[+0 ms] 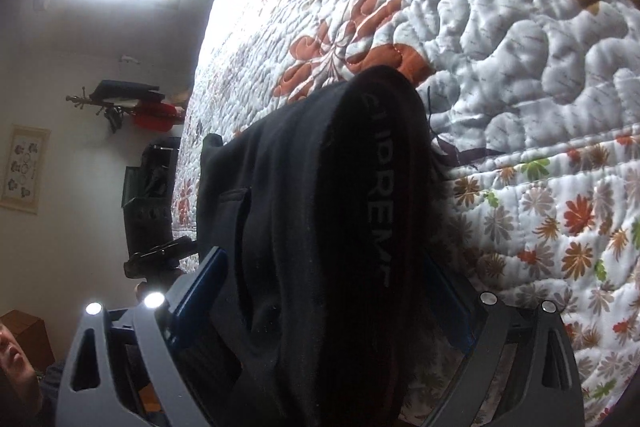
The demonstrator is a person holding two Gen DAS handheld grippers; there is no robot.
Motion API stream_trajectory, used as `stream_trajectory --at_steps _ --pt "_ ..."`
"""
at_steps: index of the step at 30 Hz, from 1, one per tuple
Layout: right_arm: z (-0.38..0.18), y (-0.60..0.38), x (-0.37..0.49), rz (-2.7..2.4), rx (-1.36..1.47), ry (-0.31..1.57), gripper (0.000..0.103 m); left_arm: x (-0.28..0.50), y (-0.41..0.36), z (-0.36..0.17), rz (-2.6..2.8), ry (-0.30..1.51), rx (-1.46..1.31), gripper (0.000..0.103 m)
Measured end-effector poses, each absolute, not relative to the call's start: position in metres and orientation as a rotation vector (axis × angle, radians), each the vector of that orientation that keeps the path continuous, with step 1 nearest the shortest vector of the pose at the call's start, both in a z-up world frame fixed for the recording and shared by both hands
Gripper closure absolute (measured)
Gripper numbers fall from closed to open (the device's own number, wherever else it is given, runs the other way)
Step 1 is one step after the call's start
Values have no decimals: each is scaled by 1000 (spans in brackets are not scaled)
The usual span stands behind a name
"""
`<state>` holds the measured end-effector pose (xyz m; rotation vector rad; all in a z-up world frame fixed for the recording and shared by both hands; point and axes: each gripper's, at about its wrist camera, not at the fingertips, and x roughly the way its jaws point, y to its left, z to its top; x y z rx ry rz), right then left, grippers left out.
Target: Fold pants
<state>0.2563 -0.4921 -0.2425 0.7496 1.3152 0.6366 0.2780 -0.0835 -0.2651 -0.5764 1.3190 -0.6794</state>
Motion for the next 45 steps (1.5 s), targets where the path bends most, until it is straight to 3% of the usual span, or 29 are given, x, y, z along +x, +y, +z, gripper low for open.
stream_trajectory --at_steps 3,7,11,15,28,35,45 --pt "-242 -486 257 638 751 1316 8 278 -89 -263 -626 1321 -548 18" --pt "-242 -476 255 630 734 1311 10 274 -91 -262 -602 1330 -509 43" --pt "-241 -473 250 600 686 1322 43 272 -90 -260 -588 1331 -496 50" --pt "-231 -465 246 577 637 1305 58 268 -93 -253 -582 1308 -447 56" --pt "-185 -430 242 520 545 1259 69 265 -89 -232 -606 1284 -414 72" --pt "-153 -385 255 582 486 1230 69 259 -60 -205 -562 1242 -377 72" --pt "-128 -256 342 766 419 1174 69 292 48 -169 -380 1160 -341 72"
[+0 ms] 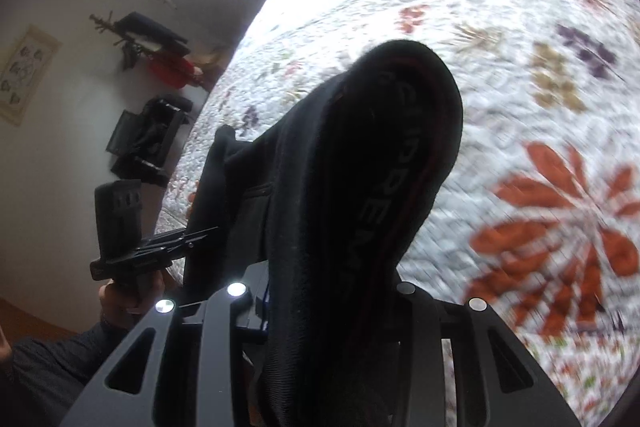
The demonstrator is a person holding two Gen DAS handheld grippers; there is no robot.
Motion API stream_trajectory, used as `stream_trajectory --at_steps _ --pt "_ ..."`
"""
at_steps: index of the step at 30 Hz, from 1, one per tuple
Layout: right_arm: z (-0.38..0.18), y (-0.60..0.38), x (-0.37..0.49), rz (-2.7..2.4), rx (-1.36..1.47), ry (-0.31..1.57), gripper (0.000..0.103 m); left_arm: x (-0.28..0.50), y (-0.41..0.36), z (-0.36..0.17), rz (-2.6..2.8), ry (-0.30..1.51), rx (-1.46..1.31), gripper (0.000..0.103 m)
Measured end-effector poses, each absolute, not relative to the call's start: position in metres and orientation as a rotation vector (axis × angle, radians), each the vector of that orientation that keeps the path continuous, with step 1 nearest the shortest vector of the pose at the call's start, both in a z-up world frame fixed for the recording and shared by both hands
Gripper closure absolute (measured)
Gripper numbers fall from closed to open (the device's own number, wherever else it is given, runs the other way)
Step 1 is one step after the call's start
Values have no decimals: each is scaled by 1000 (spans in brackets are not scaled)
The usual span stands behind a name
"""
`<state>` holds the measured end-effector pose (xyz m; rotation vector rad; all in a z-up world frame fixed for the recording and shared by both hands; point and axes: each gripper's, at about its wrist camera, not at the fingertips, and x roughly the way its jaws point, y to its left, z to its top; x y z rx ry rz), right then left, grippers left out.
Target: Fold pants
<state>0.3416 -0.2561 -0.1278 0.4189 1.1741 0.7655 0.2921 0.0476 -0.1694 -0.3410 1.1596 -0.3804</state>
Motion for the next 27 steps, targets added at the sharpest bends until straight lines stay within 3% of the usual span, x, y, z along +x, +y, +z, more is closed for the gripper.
stream_trajectory --at_steps 15,22,27 --pt "-181 -114 479 807 487 1285 69 431 193 -193 -218 1245 -307 72" --pt "-236 -127 501 795 596 1370 67 440 210 -220 -269 1288 -413 61" --pt "-258 -130 503 823 662 1389 59 432 223 -239 -290 1280 -527 55"
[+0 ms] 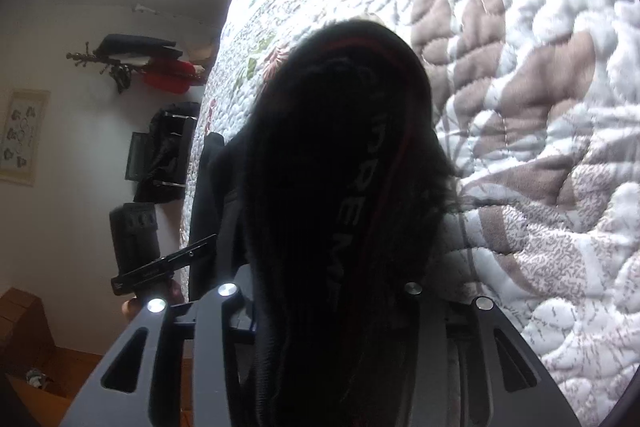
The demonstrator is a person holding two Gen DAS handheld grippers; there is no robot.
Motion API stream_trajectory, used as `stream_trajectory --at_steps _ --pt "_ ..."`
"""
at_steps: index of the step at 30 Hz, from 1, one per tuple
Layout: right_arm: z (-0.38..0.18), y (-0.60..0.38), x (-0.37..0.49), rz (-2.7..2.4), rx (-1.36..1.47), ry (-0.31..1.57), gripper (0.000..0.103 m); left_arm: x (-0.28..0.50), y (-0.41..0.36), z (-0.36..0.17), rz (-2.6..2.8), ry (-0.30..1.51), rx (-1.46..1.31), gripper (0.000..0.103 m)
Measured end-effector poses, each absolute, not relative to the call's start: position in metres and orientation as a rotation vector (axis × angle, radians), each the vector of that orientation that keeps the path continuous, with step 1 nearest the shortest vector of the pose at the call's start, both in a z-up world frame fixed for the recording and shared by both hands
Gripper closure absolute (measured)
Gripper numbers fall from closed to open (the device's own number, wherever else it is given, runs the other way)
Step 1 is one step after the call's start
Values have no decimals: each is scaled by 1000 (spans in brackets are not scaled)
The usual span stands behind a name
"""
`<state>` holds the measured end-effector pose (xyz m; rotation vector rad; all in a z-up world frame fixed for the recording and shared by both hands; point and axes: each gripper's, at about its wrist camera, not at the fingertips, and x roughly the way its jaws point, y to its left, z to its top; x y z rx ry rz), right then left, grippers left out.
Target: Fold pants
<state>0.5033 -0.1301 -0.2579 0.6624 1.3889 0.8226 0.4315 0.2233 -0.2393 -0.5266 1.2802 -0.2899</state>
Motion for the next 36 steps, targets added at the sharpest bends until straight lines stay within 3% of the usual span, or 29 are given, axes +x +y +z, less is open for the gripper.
stream_trajectory --at_steps 4,7,11,15,19,20,22,23,27,29,31,36 --pt "-234 -142 499 790 595 1354 47 414 241 -221 -265 1205 -528 39" --pt "-204 -161 495 722 535 1283 47 403 255 -193 -232 1103 -509 28" --pt "-147 -174 494 616 458 1119 58 405 271 -164 -170 978 -510 15" --pt "-125 -144 499 710 458 1073 65 439 265 -178 -97 1066 -485 15" --pt "-169 -127 511 697 470 1182 70 458 258 -212 -19 1171 -439 18" --pt "-181 -128 511 685 471 1198 75 460 260 -219 -16 1186 -450 17" --pt "-207 -138 511 650 464 1227 99 460 261 -226 -18 1194 -451 16" --pt "-220 -147 511 649 486 1234 103 461 262 -229 -21 1195 -449 15" --pt "-233 -159 514 678 570 1230 103 462 260 -228 -22 1183 -435 15" --pt "-218 -164 507 701 584 1195 103 453 261 -215 -38 1148 -462 25" --pt "-194 -172 491 728 594 1138 96 433 263 -196 -38 1093 -451 25" --pt "-149 -169 430 844 543 1076 95 361 255 -163 -52 990 -342 19"
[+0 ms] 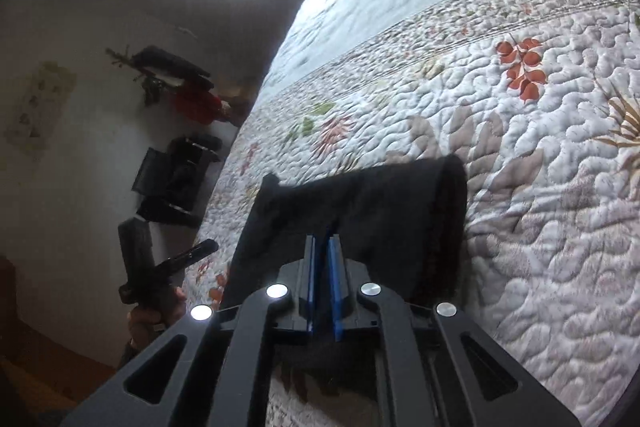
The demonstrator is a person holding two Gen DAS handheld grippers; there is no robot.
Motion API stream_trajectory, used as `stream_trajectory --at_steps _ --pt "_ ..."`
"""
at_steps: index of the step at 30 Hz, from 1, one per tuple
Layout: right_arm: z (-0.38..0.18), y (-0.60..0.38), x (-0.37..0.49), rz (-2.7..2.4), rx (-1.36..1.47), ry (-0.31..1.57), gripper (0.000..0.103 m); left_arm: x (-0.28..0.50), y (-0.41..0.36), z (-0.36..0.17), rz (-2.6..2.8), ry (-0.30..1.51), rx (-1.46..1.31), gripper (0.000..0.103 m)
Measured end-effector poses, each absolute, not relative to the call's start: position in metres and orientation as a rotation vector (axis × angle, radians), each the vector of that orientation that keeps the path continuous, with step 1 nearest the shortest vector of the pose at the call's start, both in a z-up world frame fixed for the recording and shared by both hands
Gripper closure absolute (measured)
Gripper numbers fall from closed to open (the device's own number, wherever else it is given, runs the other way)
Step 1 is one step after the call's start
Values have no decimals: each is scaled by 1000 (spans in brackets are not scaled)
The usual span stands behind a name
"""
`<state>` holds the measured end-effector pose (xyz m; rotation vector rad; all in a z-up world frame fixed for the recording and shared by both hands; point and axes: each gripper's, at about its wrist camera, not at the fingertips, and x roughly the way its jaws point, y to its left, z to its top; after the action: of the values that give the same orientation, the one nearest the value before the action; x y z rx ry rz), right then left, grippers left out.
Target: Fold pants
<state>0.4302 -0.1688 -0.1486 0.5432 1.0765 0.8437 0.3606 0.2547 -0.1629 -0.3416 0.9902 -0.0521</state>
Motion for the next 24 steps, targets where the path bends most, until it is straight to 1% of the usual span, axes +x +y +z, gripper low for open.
stream_trajectory --at_steps 2,4,5,6,8,10,13,14,15,16,18,19,20,21,22,23,24 --pt "-155 -163 410 853 508 1095 95 340 247 -170 -60 998 -322 18" --pt "-178 -165 400 806 489 1144 96 333 238 -187 -52 1041 -282 18" --pt "-187 -167 399 784 485 1159 101 333 236 -195 -44 1058 -276 17" --pt "-199 -169 400 754 471 1179 103 332 236 -204 -44 1071 -288 16" --pt "-217 -178 402 746 524 1196 103 333 239 -216 -48 1080 -330 10" --pt "-218 -184 404 747 573 1185 103 334 241 -220 -50 1078 -350 10" --pt "-211 -196 404 716 630 1161 103 327 249 -211 -80 1062 -404 13" --pt "-205 -201 399 699 643 1148 97 320 254 -203 -76 1041 -424 11" --pt "-199 -206 394 695 657 1133 89 313 257 -196 -71 1024 -430 11" --pt "-189 -210 384 690 671 1115 84 302 260 -187 -69 1004 -431 11" --pt "-170 -215 362 661 657 1085 65 278 260 -171 -66 973 -421 9" --pt "-156 -216 344 646 625 1051 59 261 259 -161 -63 956 -411 7" --pt "-145 -217 327 616 589 1026 44 244 256 -153 -63 937 -398 5" --pt "-134 -218 309 576 552 997 34 230 252 -146 -57 919 -385 4" --pt "-122 -220 284 533 522 957 22 209 246 -137 -40 883 -356 3" --pt "-116 -223 266 510 507 936 18 193 242 -130 -25 861 -328 3" --pt "-109 -225 248 486 497 922 17 178 236 -125 -2 844 -298 3"
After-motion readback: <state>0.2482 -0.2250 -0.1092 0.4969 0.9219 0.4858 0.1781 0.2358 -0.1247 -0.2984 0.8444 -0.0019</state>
